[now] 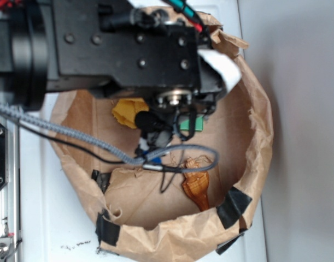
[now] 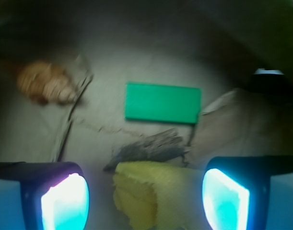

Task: Grab the yellow cloth.

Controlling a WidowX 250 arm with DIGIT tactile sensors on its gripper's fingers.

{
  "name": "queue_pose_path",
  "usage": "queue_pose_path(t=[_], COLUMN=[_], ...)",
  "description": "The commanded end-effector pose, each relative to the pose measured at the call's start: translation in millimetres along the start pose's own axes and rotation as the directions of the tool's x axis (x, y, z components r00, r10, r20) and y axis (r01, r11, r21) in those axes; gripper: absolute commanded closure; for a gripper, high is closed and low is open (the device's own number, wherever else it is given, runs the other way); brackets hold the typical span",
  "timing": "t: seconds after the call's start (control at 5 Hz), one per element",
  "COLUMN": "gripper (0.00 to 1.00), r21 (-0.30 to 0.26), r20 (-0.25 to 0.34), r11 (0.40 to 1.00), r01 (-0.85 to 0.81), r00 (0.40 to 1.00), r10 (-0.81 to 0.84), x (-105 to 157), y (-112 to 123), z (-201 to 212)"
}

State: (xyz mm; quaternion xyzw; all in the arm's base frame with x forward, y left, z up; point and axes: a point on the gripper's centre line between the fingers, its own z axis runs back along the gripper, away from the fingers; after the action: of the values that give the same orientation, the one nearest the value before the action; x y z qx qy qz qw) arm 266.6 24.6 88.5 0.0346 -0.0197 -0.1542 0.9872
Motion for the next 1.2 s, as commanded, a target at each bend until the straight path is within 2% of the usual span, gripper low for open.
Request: queue_pose_path(t=[0.0,0.4,0.6,0.8,1.0], gripper=[0.00,0.00,1.00,1.00,1.00], r21=[0.030,0.065,0.063,0.030,0.024], r20=[-0.020,-0.051,-0.060,-0.010,0.001], r11=[0.998,0.997,0.998,1.000,1.000], r01=[0.055,0.038,0.019,-0.010,-0.014], r00=[0.998,0.998,0.998,1.000,1.000], r10=[-0.054,-0.035,-0.015,0.010,0.014], x=[-7.9,0.5,-9.2,-14.8,-12.9], y=[20.0,27.9,26.8,31.5,31.6], z=[-14.1,-36.6,-42.4,-38.6,-37.5])
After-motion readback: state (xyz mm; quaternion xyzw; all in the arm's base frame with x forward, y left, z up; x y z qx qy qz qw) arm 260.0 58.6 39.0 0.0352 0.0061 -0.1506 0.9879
